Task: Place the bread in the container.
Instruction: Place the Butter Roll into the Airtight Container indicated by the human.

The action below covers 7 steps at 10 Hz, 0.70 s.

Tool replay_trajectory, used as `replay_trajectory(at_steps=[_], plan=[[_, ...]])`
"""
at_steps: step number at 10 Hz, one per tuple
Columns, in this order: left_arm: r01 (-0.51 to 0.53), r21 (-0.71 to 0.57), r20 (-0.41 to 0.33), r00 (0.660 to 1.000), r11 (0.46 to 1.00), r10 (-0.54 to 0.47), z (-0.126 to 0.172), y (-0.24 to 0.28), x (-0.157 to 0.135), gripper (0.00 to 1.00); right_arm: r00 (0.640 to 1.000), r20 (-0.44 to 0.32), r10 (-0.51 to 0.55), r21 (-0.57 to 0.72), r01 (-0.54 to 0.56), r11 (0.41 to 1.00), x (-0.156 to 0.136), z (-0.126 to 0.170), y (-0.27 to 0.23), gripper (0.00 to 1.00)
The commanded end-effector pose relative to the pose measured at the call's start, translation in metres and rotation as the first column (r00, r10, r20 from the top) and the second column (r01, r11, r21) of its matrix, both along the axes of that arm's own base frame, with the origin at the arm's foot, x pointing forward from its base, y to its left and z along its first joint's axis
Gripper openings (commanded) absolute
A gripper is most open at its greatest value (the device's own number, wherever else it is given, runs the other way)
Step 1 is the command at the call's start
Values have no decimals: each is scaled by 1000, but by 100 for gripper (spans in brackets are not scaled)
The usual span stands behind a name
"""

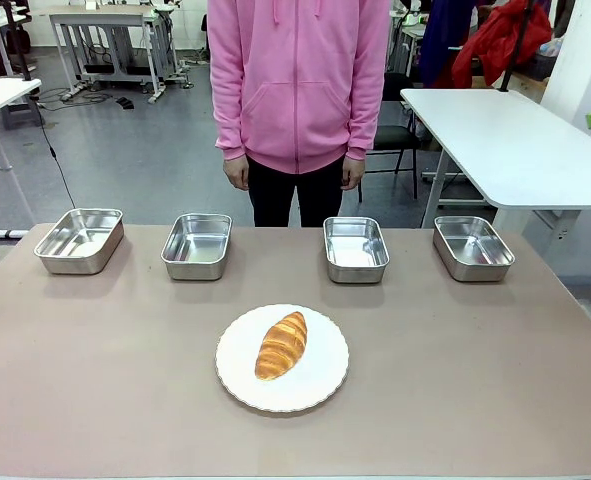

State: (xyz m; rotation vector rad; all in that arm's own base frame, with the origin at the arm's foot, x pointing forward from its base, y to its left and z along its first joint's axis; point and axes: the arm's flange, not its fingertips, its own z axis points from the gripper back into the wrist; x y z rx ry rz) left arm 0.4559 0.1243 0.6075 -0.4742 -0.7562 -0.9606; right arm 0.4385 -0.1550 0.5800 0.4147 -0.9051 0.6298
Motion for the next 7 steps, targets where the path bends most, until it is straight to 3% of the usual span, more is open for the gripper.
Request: replay_trajectory(at_steps=[1, 7], plan=[[6, -7, 6, 1000, 1000, -6, 1, -1, -1, 100, 1000, 21, 7, 12, -7, 1000, 2, 1, 0, 100], [6, -7, 6, 1000, 1000, -6, 1, -1, -1, 100, 1000, 21, 7, 12, -7, 1000, 2, 1, 0, 100]])
